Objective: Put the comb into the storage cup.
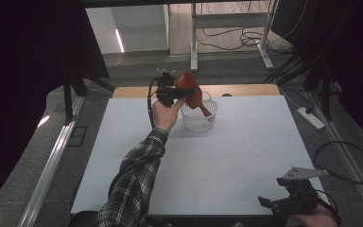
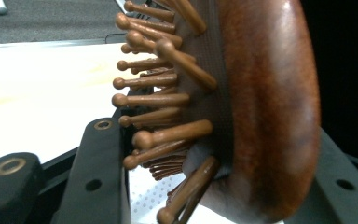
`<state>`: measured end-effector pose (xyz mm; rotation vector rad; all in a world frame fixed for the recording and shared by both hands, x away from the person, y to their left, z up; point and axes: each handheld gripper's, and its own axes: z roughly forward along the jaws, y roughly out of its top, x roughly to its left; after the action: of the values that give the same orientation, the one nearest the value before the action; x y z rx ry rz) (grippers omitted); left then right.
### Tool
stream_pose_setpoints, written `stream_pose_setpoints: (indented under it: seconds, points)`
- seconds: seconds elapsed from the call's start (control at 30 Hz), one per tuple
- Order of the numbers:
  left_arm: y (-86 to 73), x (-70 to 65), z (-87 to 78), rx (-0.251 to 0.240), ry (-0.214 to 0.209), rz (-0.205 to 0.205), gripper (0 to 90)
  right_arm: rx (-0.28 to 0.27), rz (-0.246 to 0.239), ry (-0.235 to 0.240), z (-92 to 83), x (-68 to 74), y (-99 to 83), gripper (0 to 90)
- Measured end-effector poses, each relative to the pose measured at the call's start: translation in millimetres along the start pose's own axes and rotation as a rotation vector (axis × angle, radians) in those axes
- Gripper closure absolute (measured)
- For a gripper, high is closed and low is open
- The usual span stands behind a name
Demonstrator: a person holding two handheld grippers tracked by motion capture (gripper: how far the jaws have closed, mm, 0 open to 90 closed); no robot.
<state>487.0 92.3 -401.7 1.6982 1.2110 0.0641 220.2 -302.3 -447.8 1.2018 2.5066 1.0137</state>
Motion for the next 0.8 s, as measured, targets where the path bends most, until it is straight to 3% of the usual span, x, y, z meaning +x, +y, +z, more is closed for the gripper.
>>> stream_pose_setpoints:
  seconds: [0.27,0.63,0.8]
  points:
    - [-6.1,4.2,3.7,-0.006,-0.004,-0.018,53.4,0.002,0.0,0.001,0.2,0.0,0.1,2.5]
    - [-14.6,4.4,8.8,0.008,0.013,-0.01,53.3,0.007,-0.003,0.0,0.8,0.4,0.2,2.7]
    - [-18.5,8.2,10.5,0.0,0.01,-0.029,53.3,0.008,-0.003,-0.001,1.0,0.3,0.2,2.8]
